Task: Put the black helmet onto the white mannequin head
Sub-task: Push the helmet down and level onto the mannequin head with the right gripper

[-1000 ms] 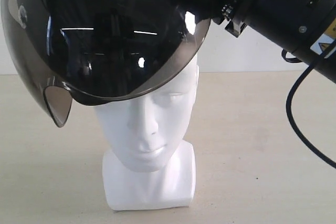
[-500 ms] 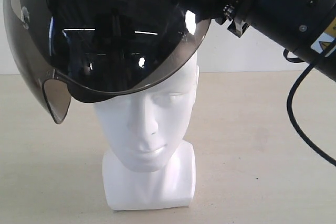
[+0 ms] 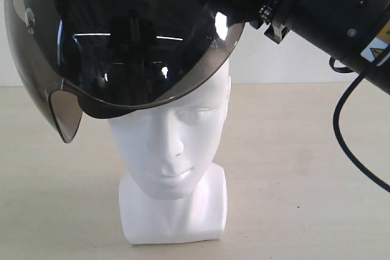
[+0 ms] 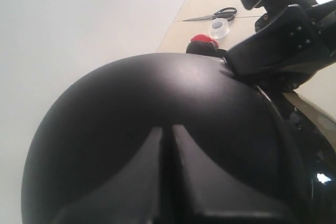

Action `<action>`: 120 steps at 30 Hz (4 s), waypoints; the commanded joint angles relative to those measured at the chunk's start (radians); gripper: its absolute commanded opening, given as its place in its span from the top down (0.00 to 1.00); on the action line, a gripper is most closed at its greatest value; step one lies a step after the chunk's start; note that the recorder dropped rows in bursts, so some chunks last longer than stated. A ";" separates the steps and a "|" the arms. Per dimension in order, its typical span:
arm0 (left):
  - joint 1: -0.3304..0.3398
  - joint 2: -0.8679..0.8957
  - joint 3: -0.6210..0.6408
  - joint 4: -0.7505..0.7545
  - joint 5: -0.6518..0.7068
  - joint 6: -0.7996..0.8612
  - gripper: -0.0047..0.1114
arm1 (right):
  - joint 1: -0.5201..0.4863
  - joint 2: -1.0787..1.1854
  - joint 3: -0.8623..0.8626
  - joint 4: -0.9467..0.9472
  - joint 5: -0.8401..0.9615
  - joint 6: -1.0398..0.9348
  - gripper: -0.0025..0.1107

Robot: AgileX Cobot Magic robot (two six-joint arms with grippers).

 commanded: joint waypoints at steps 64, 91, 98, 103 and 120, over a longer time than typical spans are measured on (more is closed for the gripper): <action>-0.004 0.032 0.046 0.058 0.006 0.003 0.92 | -0.025 -0.091 -0.009 -0.251 0.423 0.007 0.88; -0.004 0.032 0.046 0.032 0.025 0.003 0.92 | -0.025 -0.091 -0.009 -0.537 0.620 0.163 0.88; -0.004 0.032 0.046 0.007 0.032 0.003 0.92 | -0.025 -0.091 -0.009 -0.555 0.633 0.168 0.88; -0.004 0.032 0.046 0.005 0.032 0.003 0.92 | -0.025 -0.091 -0.009 -0.643 0.662 0.252 0.88; -0.004 0.032 0.138 -0.044 0.062 0.011 0.92 | -0.025 -0.123 -0.009 -0.719 0.716 0.288 0.88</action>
